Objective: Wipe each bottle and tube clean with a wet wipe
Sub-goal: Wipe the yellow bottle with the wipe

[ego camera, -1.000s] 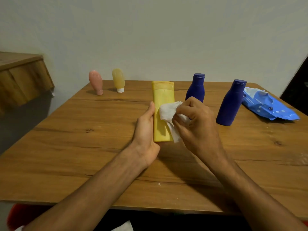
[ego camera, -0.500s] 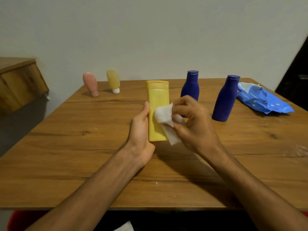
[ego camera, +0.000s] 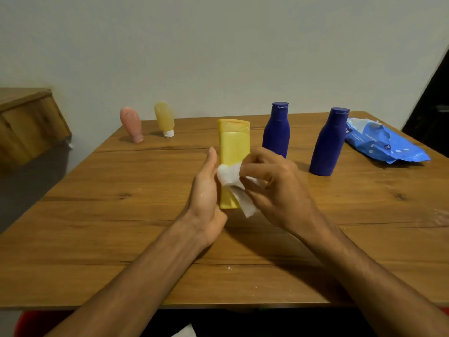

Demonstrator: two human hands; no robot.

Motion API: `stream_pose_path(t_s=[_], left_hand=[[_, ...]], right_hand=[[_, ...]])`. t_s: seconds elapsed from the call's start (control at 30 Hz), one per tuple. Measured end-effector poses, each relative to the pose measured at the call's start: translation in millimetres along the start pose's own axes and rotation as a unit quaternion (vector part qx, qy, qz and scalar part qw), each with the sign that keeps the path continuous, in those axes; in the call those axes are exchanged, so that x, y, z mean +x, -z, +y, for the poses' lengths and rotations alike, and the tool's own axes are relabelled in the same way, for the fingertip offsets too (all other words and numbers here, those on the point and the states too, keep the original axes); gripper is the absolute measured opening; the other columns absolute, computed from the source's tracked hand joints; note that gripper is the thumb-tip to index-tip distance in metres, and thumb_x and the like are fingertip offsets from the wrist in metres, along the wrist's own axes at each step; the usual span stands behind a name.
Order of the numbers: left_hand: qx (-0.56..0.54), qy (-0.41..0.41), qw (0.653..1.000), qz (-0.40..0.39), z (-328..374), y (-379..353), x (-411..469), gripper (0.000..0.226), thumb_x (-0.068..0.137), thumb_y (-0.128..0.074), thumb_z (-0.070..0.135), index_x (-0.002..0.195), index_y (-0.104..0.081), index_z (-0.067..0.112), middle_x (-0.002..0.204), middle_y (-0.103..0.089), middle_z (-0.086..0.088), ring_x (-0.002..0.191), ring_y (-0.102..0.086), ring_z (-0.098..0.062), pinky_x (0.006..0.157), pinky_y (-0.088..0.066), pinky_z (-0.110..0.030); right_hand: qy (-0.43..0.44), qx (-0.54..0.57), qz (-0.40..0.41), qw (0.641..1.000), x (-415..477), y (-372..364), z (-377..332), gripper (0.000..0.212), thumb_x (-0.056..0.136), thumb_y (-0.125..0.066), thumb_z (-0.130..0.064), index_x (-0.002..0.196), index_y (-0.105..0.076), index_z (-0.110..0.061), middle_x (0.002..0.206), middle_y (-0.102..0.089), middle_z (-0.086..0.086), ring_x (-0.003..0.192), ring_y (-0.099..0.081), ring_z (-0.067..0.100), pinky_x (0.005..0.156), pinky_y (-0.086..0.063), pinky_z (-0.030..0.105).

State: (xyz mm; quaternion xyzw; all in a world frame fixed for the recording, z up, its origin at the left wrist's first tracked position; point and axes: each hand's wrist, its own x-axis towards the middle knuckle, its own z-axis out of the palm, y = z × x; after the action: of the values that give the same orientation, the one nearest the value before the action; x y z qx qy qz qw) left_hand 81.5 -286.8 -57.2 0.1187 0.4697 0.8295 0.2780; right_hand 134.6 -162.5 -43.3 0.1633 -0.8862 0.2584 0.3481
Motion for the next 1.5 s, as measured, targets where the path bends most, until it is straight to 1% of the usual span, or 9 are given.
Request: stream_pose_path(t_s=[0.1, 0.3, 0.53, 0.63, 0.77, 1.1, 1.23, 1.4, 1.5], left_hand=[[0.032, -0.013, 0.999, -0.009, -2, -4, -2, 0.061, 0.100, -0.027, 0.057, 0.129, -0.060, 0.015, 0.117, -0.070, -0.012, 0.111, -0.066, -0.027, 0.091, -0.051, -0.044], [0.061, -0.016, 0.998, -0.020, -5, -5, -3, 0.057, 0.098, -0.032, 0.057, 0.132, -0.059, 0.020, 0.124, -0.067, -0.013, 0.118, -0.063, -0.028, 0.100, -0.048, -0.050], [0.091, -0.020, 0.995, -0.036, -7, -8, -5, 0.055, 0.097, -0.030, 0.060, 0.134, -0.056, 0.028, 0.124, -0.068, -0.009, 0.117, -0.064, -0.025, 0.102, -0.047, -0.053], [0.089, -0.020, 0.995, -0.034, -6, -7, -5, 0.061, 0.093, -0.033, 0.065, 0.135, -0.055, 0.026, 0.127, -0.066, -0.010, 0.119, -0.062, -0.027, 0.104, -0.044, -0.058], [0.093, 0.010, 0.995, -0.044, -14, -9, -3, 0.063, 0.088, -0.035, 0.069, 0.131, -0.059, 0.029, 0.125, -0.067, -0.012, 0.122, -0.058, -0.037, 0.102, -0.042, -0.065], [0.046, 0.029, 0.998, -0.029, -14, -6, 0, 0.059, 0.092, -0.038, 0.063, 0.130, -0.060, 0.024, 0.123, -0.068, -0.014, 0.121, -0.059, -0.039, 0.102, -0.040, -0.067], [0.031, 0.019, 0.999, -0.027, -11, -5, -1, 0.055, 0.095, -0.036, 0.059, 0.129, -0.060, 0.022, 0.120, -0.070, -0.012, 0.114, -0.064, -0.032, 0.103, -0.044, -0.059], [0.032, 0.026, 0.999, -0.018, -13, -6, 0, 0.058, 0.095, -0.037, 0.060, 0.131, -0.059, 0.020, 0.122, -0.069, -0.014, 0.114, -0.063, -0.032, 0.103, -0.045, -0.058], [-0.004, 0.023, 1.000, -0.007, -7, -4, 1, 0.059, 0.094, -0.039, 0.058, 0.134, -0.055, 0.017, 0.123, -0.068, -0.014, 0.116, -0.063, -0.030, 0.103, -0.046, -0.053]], right_hand=[[-0.014, -0.017, 0.057, 0.998, -1, -2, 2, 0.013, 0.079, -0.060, -0.023, 0.080, -0.066, -0.011, 0.098, -0.059, 0.004, 0.088, -0.056, 0.016, 0.068, -0.053, 0.035], [-0.006, -0.058, 0.057, 0.997, -2, -5, -1, 0.018, 0.081, -0.057, -0.024, 0.082, -0.066, -0.008, 0.104, -0.060, 0.012, 0.086, -0.055, 0.019, 0.063, -0.052, 0.042], [-0.017, -0.047, 0.083, 0.995, -1, -8, -4, 0.032, 0.086, -0.046, -0.030, 0.093, -0.068, -0.008, 0.106, -0.057, 0.011, 0.092, -0.052, 0.013, 0.068, -0.053, 0.039], [-0.007, -0.043, 0.056, 0.997, -1, -5, -1, 0.021, 0.085, -0.055, -0.025, 0.090, -0.068, -0.009, 0.102, -0.057, 0.008, 0.088, -0.052, 0.014, 0.066, -0.053, 0.039], [-0.062, -0.035, 0.143, 0.987, 2, 2, 6, 0.009, 0.082, -0.068, -0.012, 0.084, -0.068, -0.003, 0.099, -0.058, 0.009, 0.089, -0.056, 0.018, 0.067, -0.054, 0.037], [-0.061, -0.033, 0.170, 0.983, 3, 3, 6, 0.009, 0.077, -0.074, -0.004, 0.078, -0.066, 0.000, 0.091, -0.060, 0.009, 0.082, -0.057, 0.020, 0.062, -0.053, 0.041], [-0.028, -0.038, 0.121, 0.992, 2, 2, 4, 0.010, 0.077, -0.074, -0.010, 0.076, -0.067, -0.002, 0.087, -0.058, 0.007, 0.078, -0.055, 0.016, 0.061, -0.049, 0.030], [-0.074, -0.022, 0.157, 0.985, 4, 5, 3, 0.009, 0.076, -0.075, -0.008, 0.079, -0.068, -0.002, 0.086, -0.059, 0.006, 0.077, -0.056, 0.017, 0.060, -0.051, 0.034], [-0.067, -0.008, 0.073, 0.995, 3, 4, 0, 0.009, 0.075, -0.076, -0.009, 0.078, -0.068, -0.007, 0.086, -0.054, -0.004, 0.075, -0.051, 0.005, 0.062, -0.046, 0.022]])
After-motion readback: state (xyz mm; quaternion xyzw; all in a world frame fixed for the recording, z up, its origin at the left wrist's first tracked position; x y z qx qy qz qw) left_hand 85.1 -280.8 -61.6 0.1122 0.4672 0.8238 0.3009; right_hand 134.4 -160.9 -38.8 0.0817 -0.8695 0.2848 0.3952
